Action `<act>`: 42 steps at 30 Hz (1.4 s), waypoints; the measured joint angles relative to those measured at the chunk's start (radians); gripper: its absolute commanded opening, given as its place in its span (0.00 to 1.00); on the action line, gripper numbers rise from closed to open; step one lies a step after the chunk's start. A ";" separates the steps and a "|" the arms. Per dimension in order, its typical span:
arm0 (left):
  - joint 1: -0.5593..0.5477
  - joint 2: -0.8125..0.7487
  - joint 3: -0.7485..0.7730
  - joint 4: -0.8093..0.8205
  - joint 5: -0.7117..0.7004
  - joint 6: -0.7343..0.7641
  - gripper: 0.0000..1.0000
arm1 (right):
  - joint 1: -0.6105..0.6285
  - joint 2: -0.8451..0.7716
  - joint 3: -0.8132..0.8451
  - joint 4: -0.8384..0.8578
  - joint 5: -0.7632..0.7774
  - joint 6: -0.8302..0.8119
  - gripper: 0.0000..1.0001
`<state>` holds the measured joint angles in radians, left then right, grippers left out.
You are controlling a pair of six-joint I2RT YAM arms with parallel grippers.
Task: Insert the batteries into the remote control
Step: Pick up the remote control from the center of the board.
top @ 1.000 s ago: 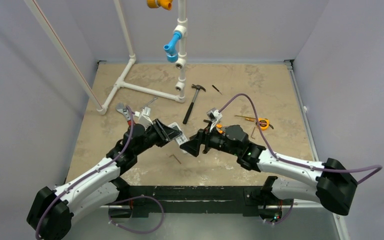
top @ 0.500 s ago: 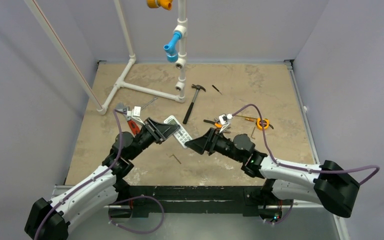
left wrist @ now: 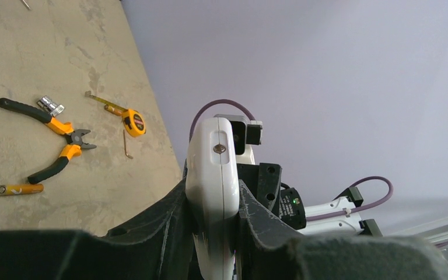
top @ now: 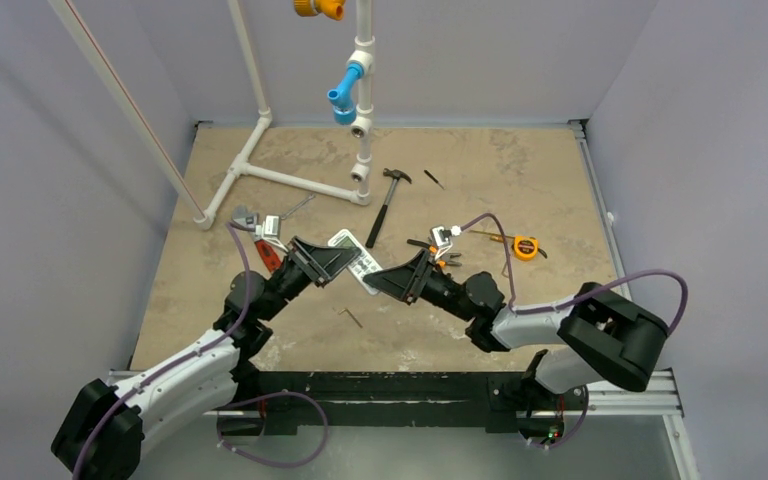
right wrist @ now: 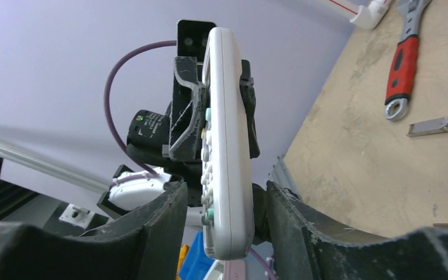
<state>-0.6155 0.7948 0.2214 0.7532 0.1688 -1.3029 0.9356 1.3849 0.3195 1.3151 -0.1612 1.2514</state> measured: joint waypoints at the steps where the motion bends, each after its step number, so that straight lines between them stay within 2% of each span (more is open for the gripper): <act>1: 0.000 0.000 -0.005 0.007 0.001 -0.003 0.00 | 0.000 0.018 0.000 0.027 -0.008 0.009 0.43; 3: 0.000 -0.002 -0.008 0.010 0.002 -0.005 0.00 | 0.000 0.048 0.000 0.072 -0.015 0.026 0.33; 4: 0.000 -0.005 -0.008 0.011 0.002 -0.005 0.00 | 0.000 0.061 0.000 0.093 -0.018 0.033 0.23; 6: 0.000 -0.019 -0.008 0.008 0.002 -0.002 0.01 | 0.000 0.082 0.002 0.130 -0.025 0.048 0.16; 8: 0.000 -0.035 -0.008 0.005 0.001 -0.002 0.16 | 0.000 0.095 0.006 0.154 -0.037 0.061 0.12; 11: 0.000 -0.052 -0.007 -0.007 0.001 0.005 0.51 | 0.000 0.103 0.010 0.171 -0.049 0.064 0.04; 14: 0.000 -0.065 0.011 -0.062 0.012 0.015 0.75 | -0.005 0.089 0.010 0.150 -0.068 0.043 0.00; 15: 0.000 -0.068 0.029 -0.097 0.019 0.021 0.82 | -0.006 0.069 0.010 0.116 -0.070 0.025 0.00; 18: 0.000 -0.085 0.102 -0.222 0.034 0.044 0.91 | -0.007 -0.084 0.026 -0.116 -0.064 -0.098 0.00; 23: 0.000 -0.122 0.264 -0.473 0.038 0.110 0.93 | 0.005 -0.364 0.166 -0.615 0.084 -0.416 0.00; 26: 0.000 -0.098 0.352 -0.606 0.040 0.129 0.93 | 0.008 -0.457 0.213 -0.793 0.206 -0.611 0.00; 30: 0.000 -0.056 0.423 -0.736 0.053 0.126 0.92 | 0.035 -0.468 0.239 -0.974 0.365 -0.864 0.00; 35: 0.000 -0.056 0.454 -0.867 0.049 0.108 0.90 | 0.111 -0.463 0.230 -1.070 0.531 -1.188 0.00; 42: 0.000 -0.047 0.502 -0.915 0.048 0.064 0.89 | 0.294 -0.479 0.109 -0.936 0.586 -1.672 0.00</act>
<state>-0.6155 0.7483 0.7231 -0.1619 0.2165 -1.2385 1.2293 0.9062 0.4282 0.3790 0.4244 -0.4210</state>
